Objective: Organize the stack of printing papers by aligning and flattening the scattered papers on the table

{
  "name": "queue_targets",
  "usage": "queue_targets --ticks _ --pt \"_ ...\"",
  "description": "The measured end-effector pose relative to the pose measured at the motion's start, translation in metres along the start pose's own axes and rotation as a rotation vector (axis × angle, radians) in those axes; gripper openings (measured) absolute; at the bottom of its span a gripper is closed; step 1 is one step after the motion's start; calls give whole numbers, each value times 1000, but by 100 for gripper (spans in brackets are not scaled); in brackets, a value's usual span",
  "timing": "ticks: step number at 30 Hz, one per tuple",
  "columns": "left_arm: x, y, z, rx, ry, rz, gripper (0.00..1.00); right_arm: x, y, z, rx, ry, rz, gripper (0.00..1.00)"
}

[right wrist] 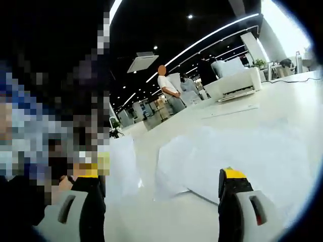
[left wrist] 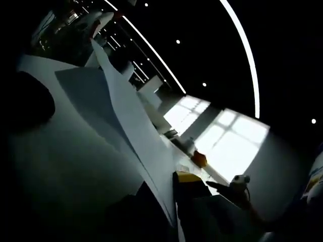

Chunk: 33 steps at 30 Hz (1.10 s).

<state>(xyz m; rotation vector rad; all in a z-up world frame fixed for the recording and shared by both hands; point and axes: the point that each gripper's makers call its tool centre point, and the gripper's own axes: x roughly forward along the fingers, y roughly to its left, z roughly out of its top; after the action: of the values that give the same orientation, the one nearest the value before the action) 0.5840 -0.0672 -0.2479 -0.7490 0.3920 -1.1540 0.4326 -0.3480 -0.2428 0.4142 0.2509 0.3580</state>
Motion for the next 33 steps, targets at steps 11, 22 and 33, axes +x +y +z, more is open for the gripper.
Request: queue_targets --ticks 11,22,33 --pt "0 -1 -1 -2 2 0 6 -11 -13 -1 -6 -7 -46 88" --pt "0 -2 -1 -5 2 -2 6 -26 -35 5 -32 -11 -120 88" --pt "0 -2 -2 -8 1 -4 6 -36 -59 9 -43 -21 -187 88"
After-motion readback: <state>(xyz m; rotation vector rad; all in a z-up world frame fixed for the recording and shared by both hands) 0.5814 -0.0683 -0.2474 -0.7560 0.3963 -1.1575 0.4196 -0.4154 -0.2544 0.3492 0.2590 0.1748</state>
